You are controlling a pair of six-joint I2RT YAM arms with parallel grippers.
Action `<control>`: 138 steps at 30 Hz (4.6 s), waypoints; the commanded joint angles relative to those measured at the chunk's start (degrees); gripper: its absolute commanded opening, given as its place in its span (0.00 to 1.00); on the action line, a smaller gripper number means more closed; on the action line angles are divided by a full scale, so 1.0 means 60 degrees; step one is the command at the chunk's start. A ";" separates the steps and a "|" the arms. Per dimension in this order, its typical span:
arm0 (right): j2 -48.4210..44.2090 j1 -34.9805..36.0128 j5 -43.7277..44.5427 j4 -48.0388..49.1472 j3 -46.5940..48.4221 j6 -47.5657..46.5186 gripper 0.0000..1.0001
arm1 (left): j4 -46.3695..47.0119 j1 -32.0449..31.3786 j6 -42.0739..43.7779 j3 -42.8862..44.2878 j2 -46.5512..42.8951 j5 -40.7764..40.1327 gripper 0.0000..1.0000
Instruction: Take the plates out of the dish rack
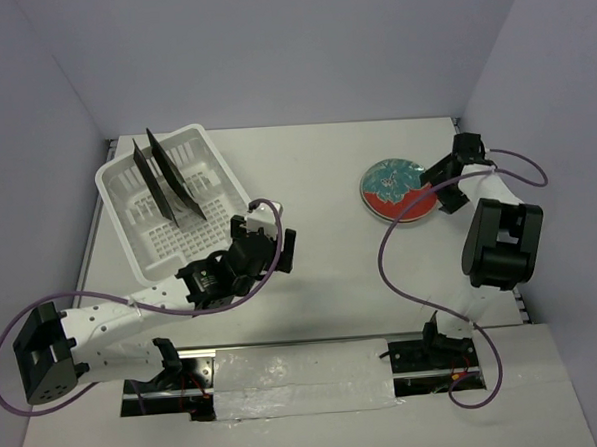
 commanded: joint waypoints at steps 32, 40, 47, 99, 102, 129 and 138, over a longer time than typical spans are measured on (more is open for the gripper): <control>-0.9954 0.6042 -0.4606 0.4404 -0.6396 -0.1088 0.74 | -0.4020 0.5911 -0.1562 0.6330 0.2517 -0.2710 0.51; -1.1095 0.6233 -0.4167 0.4185 -0.6440 -0.1307 0.74 | -0.4121 0.6541 -0.1400 0.7179 0.3994 -0.2885 0.47; -1.1288 0.6248 -0.4355 0.4258 -0.6484 -0.1322 0.74 | -0.4122 0.7186 -0.1298 0.7561 0.4583 -0.2885 0.45; -1.1332 0.6292 -0.4312 0.4155 -0.6367 -0.1483 0.74 | -0.5660 0.7714 -0.1883 0.8938 0.6927 -0.3427 0.00; -1.1332 0.6321 -0.4313 0.4170 -0.6367 -0.1469 0.74 | -0.5631 0.7714 -0.1869 0.8909 0.6795 -0.3646 0.00; -1.1625 0.6306 -0.3961 0.3936 -0.6264 -0.1644 0.74 | -0.6246 0.7714 -0.0771 1.0666 0.5697 -0.3941 0.00; -1.1376 0.6306 -0.3945 0.4038 -0.6294 -0.1615 0.75 | -0.5543 0.7393 -0.0098 1.1179 0.4234 -0.2535 0.00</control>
